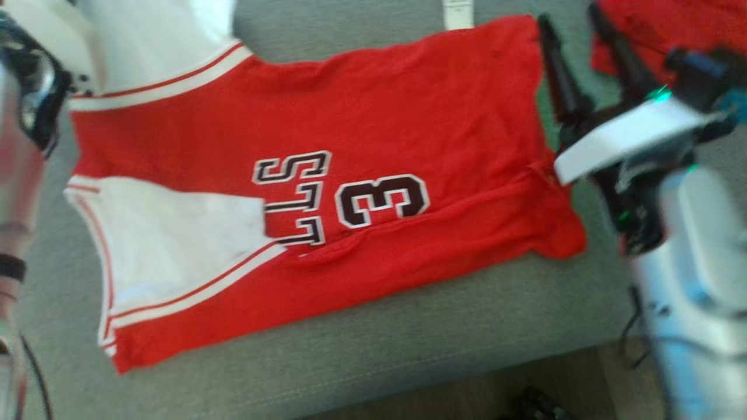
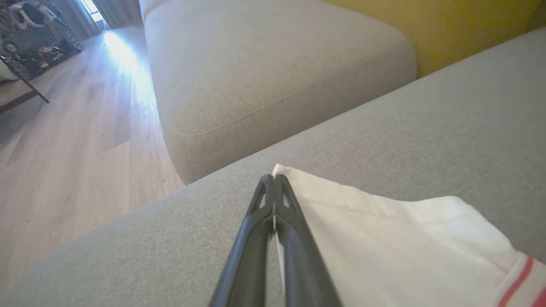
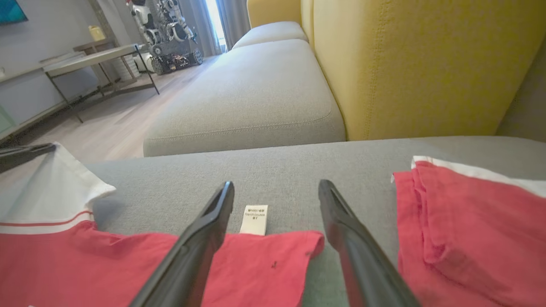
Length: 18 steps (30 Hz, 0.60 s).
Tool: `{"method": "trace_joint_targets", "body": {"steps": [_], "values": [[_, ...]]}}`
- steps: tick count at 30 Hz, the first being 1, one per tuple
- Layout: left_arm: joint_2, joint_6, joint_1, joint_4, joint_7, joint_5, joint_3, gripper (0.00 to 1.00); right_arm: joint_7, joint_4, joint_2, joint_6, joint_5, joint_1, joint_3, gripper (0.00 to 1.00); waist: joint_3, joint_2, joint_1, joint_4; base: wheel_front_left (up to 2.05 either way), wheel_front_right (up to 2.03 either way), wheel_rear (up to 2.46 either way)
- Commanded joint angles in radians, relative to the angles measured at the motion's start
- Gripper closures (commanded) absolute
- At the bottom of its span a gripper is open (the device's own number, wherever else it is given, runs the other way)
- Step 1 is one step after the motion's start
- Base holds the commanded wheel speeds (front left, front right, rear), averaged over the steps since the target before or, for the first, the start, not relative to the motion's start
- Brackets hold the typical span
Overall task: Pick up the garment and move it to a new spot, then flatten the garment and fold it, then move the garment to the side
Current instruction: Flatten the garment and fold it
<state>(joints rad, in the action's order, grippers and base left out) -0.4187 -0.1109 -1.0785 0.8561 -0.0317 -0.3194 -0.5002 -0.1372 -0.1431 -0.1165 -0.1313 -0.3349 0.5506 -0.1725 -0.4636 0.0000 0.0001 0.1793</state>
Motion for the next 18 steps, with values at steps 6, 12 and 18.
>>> {"method": "trace_joint_targets", "body": {"steps": [6, 12, 18], "values": [[-0.011, 0.016, 0.030, -0.130, -0.075, -0.014, 0.028, 1.00, -0.117, -0.064, -0.128, 0.001, -0.050, 0.096, -0.019, 0.00, 0.018, 0.0000, -0.0001, -0.107, 0.00, 0.00, 0.00], [0.001, 0.023, 0.099, -0.245, -0.072, -0.025, 0.008, 1.00, -0.221, -0.171, -0.316, 0.001, -0.109, 0.140, -0.100, 0.00, 0.021, 0.0000, -0.0001, -0.170, 0.00, 0.00, 0.00], [-0.006, 0.029, 0.150, -0.341, -0.044, -0.039, -0.004, 1.00, -0.261, -0.235, -0.429, 0.001, -0.191, 0.180, -0.186, 0.00, 0.012, 0.0000, -0.0001, -0.197, 0.00, 0.00, 0.00]]}}
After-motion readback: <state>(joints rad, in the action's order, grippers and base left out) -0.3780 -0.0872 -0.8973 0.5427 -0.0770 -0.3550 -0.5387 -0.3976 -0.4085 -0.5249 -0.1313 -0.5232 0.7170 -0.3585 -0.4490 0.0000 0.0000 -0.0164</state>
